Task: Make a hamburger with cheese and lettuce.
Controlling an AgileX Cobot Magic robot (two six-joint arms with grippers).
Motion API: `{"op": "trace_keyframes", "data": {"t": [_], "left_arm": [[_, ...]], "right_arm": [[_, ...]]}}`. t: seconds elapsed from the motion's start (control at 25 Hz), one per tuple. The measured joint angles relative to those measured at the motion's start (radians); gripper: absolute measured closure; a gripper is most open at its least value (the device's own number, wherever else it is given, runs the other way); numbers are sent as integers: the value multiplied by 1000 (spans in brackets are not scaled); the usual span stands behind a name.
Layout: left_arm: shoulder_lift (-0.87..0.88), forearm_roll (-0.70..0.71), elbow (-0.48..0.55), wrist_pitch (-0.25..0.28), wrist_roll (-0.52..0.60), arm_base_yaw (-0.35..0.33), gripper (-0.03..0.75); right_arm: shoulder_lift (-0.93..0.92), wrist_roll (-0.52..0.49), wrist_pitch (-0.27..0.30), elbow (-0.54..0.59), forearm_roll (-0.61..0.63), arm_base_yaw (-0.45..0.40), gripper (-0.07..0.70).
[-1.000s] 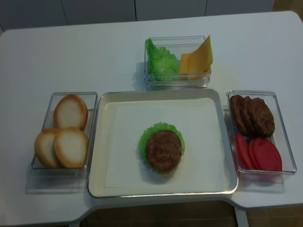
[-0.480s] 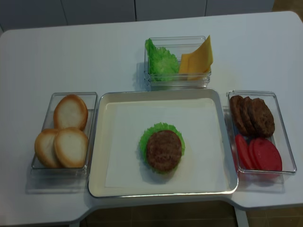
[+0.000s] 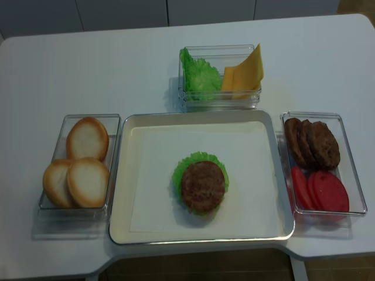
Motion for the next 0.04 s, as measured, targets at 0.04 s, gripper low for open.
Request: {"op": "trace_keyframes", "data": {"t": [0.04], "left_arm": [[0,0,0,0,0,0,288]], "right_arm": [[0,0,0,0,0,0,171]]}}
